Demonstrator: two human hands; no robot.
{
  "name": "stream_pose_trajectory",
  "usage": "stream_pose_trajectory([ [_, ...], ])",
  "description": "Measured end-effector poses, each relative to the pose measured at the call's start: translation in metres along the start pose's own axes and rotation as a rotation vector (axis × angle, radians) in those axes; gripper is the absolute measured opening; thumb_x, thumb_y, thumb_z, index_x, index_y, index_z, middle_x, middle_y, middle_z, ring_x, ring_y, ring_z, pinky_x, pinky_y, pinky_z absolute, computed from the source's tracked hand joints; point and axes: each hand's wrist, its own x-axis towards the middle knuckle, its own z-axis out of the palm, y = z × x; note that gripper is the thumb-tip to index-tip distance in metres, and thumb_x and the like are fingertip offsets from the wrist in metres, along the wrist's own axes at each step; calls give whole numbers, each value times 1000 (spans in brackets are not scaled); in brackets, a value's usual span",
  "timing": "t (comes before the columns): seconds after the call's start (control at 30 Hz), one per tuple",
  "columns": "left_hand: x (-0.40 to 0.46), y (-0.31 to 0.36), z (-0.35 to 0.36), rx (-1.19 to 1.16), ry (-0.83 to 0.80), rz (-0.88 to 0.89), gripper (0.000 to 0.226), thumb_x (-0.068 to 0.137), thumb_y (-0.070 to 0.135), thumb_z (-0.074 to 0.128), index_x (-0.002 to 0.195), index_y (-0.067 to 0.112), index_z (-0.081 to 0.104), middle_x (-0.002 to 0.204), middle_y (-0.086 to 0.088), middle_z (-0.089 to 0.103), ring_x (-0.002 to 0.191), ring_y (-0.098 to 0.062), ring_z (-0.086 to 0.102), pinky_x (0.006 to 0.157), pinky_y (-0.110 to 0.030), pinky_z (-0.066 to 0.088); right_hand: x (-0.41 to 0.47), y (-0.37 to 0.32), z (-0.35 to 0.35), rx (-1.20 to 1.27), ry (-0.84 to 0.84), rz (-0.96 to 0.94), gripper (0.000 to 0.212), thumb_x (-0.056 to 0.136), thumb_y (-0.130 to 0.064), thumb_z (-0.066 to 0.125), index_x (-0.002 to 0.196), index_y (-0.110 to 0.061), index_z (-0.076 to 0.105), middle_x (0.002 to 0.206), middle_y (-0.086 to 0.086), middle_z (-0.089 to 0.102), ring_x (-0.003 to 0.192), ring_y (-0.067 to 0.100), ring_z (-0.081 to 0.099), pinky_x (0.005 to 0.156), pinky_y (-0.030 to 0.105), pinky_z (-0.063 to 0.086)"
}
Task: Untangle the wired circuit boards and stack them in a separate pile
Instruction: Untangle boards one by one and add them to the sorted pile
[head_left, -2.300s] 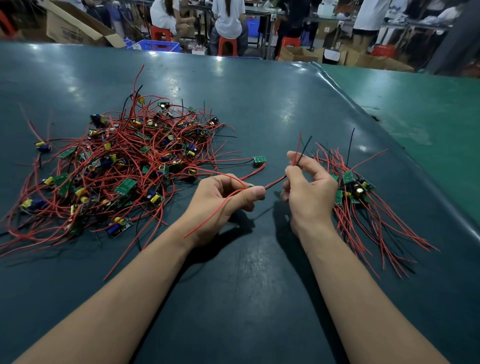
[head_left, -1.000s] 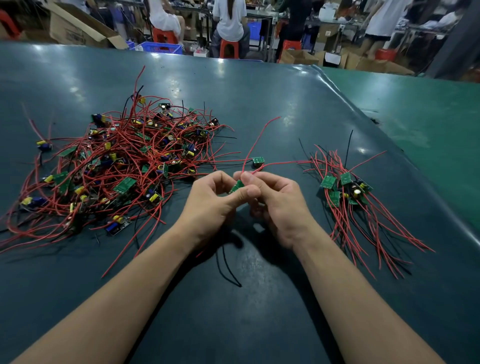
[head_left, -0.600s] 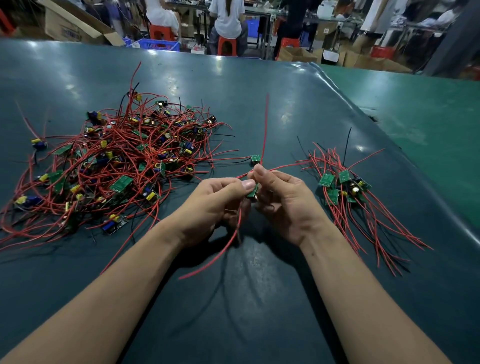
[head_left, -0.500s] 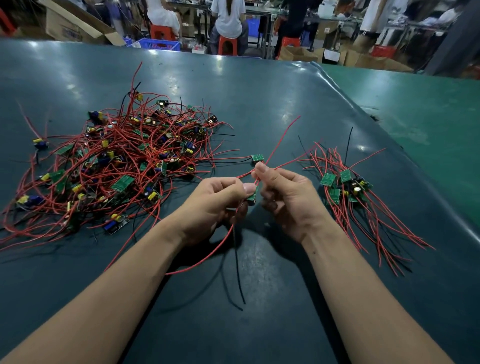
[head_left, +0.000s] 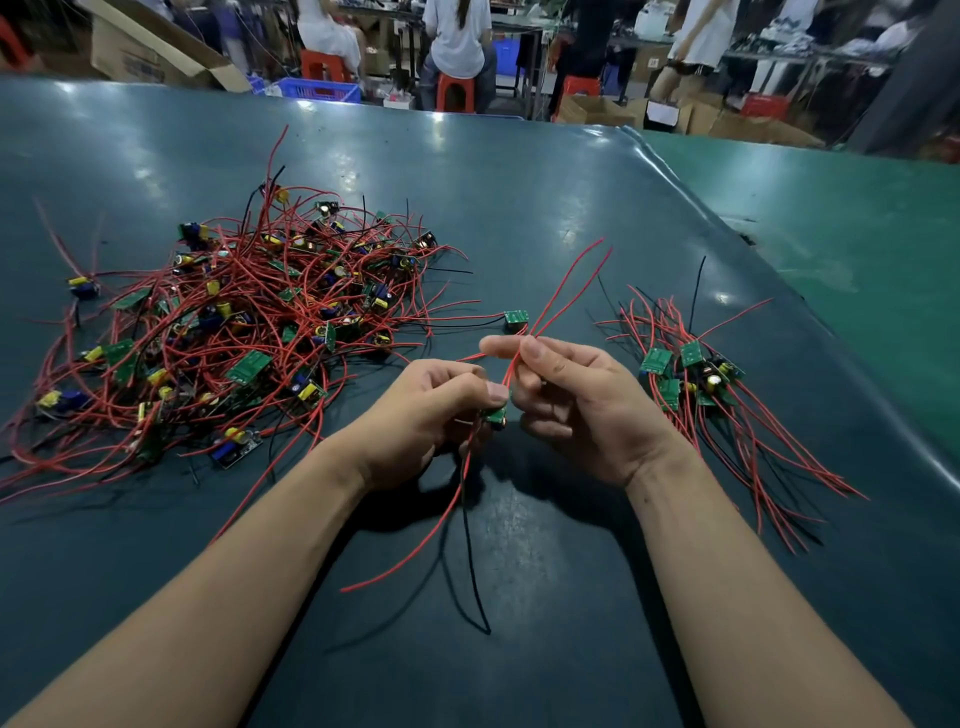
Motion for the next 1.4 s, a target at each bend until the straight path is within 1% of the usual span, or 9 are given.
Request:
stream_pose_trajectory([
  [0.13,-1,1,0,15,-43,7,32,61,30,68,61,12,42,54,3,38,45,-11,37,45,-23,31,3,2,0,-45,88,-52,21,81,-28,68,92,-13,79,61,-7,52,45,3,35,37,12,27],
  [0.37,-4,2,0,66,-84,30,33,63,28,70,51,17,41,53,3,38,44,-12,33,41,-18,31,15,11,-5,-308,671,-295,13,92,-13,66,88,-4,74,55,1,44,41,9,29,40,18,23],
  [0.53,-3,2,0,57,-67,22,32,75,11,62,49,17,43,54,3,41,47,-15,33,43,-19,30,15,7,-1,-280,764,-376,14,95,-8,61,86,-11,72,62,-2,66,35,8,38,37,18,30],
  [0.7,-5,4,-1,69,-125,10,31,71,13,69,49,19,48,55,-1,43,46,-14,36,44,-20,30,11,-2,-3,164,685,-333,19,99,-7,50,89,-5,67,51,1,60,31,5,30,31,13,23],
  [0.87,-5,6,-2,91,-182,5,25,64,27,71,49,19,53,55,-1,44,45,-14,38,45,-20,32,10,-3,-4,171,605,-244,22,101,-13,48,92,-5,66,48,-4,48,31,3,29,28,15,21],
  [0.97,-3,4,-1,-25,-79,8,24,67,18,72,52,19,53,55,2,46,46,-11,41,45,-17,35,11,-3,-5,134,604,-190,42,103,-43,42,102,-8,63,56,0,62,34,7,44,32,16,32],
  [1.1,0,1,1,-172,59,18,22,76,14,62,60,13,47,55,2,43,46,-9,41,45,-18,36,11,-4,0,14,369,122,87,83,-81,16,114,-11,58,98,4,76,61,16,69,40,19,43],
  [1.23,2,3,2,-135,70,13,24,77,15,62,61,10,44,57,3,47,48,-8,42,46,-16,37,5,3,6,-151,230,66,41,82,-46,62,95,-9,74,61,-6,51,42,4,36,38,15,24],
  [1.4,1,2,-1,-22,30,-13,29,77,16,62,51,20,50,54,4,44,47,-8,37,46,-20,32,4,3,3,-128,267,-18,33,86,-24,66,96,7,68,55,-9,47,41,5,29,36,15,20],
])
